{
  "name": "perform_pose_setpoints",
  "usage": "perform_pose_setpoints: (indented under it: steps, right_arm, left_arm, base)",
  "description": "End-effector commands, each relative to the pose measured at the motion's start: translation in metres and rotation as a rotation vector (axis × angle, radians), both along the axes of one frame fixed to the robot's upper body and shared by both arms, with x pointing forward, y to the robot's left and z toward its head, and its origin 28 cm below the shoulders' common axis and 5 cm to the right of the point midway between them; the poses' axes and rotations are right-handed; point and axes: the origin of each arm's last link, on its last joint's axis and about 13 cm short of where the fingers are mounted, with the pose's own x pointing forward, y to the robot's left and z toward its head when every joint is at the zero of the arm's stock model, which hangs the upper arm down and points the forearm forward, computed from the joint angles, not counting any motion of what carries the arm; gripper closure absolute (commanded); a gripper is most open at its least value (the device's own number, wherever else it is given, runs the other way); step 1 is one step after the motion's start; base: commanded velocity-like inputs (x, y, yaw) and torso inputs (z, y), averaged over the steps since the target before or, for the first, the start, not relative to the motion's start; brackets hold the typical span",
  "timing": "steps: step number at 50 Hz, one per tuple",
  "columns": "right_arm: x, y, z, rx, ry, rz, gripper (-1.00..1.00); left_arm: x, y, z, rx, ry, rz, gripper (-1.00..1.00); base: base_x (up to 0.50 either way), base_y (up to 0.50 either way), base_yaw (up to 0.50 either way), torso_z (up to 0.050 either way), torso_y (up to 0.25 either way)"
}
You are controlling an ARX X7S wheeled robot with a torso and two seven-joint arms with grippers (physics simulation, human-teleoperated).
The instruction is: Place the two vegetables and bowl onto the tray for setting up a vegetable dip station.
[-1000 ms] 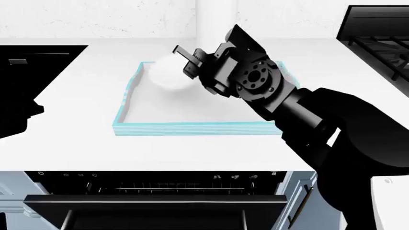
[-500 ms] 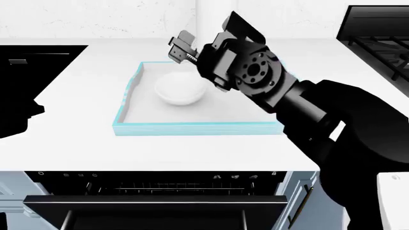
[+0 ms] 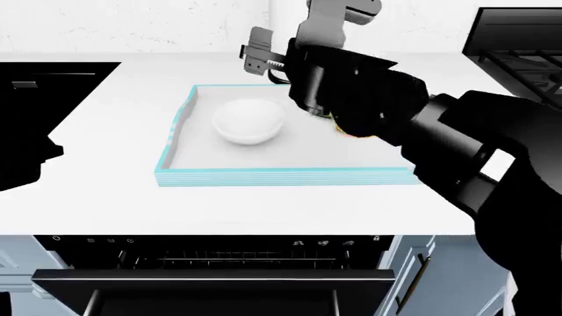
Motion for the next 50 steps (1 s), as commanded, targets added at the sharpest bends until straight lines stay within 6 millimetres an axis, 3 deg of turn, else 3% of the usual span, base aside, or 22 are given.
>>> perform_pose_setpoints:
  steps: [1,9,18,32,44,50]
  right_arm:
    - [-0.024,-0.011,-0.005,-0.073,-0.187,0.044,-1.0]
    - [-0.044,-0.024,-0.01,-0.136,-0.263,0.051,-1.0]
    - [-0.076,-0.04,-0.006,-0.079,-0.41,0.076,-1.0]
    - [-0.115,-0.06,-0.012,-0.166,-0.592,-0.035,-1.0]
    - [-0.156,-0.067,-0.043,-0.398,-0.806,-0.217,-1.0]
    - [-0.163,-0.07,-0.062,-0.469,-0.84,-0.269,-1.0]
  left_arm:
    - [0.0,-0.001,0.0,0.003,0.0,-0.003,-1.0]
    - [0.0,0.0,0.0,0.002,0.001,-0.002,-1.0]
    - [0.001,-0.001,-0.001,0.005,0.001,-0.005,-1.0]
    - [0.001,-0.001,-0.001,0.005,-0.001,-0.005,-1.0]
    - [0.001,-0.002,-0.001,0.01,-0.003,-0.007,-1.0]
    - [0.001,-0.003,-0.001,0.016,0.0,-0.01,-1.0]
  base:
    - [0.0,0.0,0.0,0.0,0.0]
    - [0.0,0.0,0.0,0.0,0.0]
    - [0.0,0.0,0.0,0.0,0.0]
    - [0.0,0.0,0.0,0.0,0.0]
    - [0.0,0.0,0.0,0.0,0.0]
    - [0.0,0.0,0.0,0.0,0.0]
